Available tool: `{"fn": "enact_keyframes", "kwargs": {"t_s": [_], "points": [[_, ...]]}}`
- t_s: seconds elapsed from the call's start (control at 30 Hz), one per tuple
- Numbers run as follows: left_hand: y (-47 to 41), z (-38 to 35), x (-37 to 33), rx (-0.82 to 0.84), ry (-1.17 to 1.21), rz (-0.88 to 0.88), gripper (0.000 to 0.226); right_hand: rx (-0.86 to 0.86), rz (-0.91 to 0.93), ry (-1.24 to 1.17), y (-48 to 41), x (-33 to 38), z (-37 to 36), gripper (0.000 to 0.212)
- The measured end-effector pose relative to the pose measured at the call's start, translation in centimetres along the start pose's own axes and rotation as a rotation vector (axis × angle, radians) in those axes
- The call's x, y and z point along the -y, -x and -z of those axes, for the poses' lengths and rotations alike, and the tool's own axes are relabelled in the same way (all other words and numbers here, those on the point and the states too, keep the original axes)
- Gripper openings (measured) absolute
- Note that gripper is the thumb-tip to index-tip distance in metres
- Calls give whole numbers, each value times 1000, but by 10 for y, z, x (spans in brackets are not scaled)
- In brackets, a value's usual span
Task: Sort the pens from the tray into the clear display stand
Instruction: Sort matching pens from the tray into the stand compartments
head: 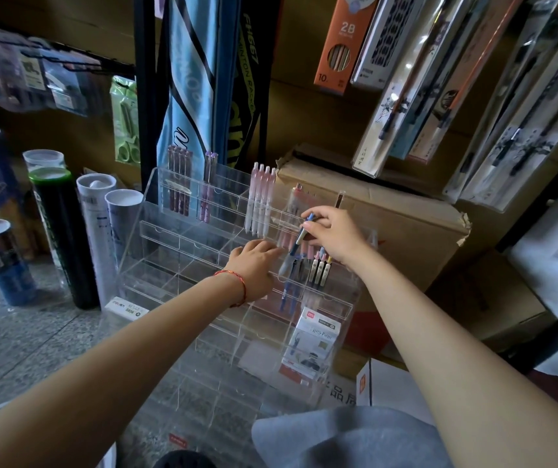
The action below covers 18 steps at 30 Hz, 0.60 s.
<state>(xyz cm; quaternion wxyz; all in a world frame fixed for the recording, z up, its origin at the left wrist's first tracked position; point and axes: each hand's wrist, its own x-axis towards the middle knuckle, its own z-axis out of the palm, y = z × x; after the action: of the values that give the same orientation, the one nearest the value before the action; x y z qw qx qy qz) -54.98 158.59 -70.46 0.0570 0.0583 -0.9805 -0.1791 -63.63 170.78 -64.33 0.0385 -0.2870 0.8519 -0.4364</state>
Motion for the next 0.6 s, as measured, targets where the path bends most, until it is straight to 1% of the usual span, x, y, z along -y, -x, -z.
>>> {"fn": "enact_keyframes", "kwargs": {"t_s": [0.2, 0.33, 0.4, 0.47, 0.6], "points": [[0, 1, -1, 12, 20, 12, 61, 83, -42, 20, 3, 1, -5, 20], [1, 2, -1, 21, 20, 9, 61, 92, -34, 70, 3, -2, -7, 21], [1, 2, 0, 27, 15, 7, 61, 82, -44, 41, 4, -2, -7, 20], [1, 2, -1, 28, -2, 5, 62, 5, -33, 18, 3, 3, 1, 20], [1, 0, -8, 26, -55, -19, 68, -285, 102, 73, 10, 28, 46, 18]]}}
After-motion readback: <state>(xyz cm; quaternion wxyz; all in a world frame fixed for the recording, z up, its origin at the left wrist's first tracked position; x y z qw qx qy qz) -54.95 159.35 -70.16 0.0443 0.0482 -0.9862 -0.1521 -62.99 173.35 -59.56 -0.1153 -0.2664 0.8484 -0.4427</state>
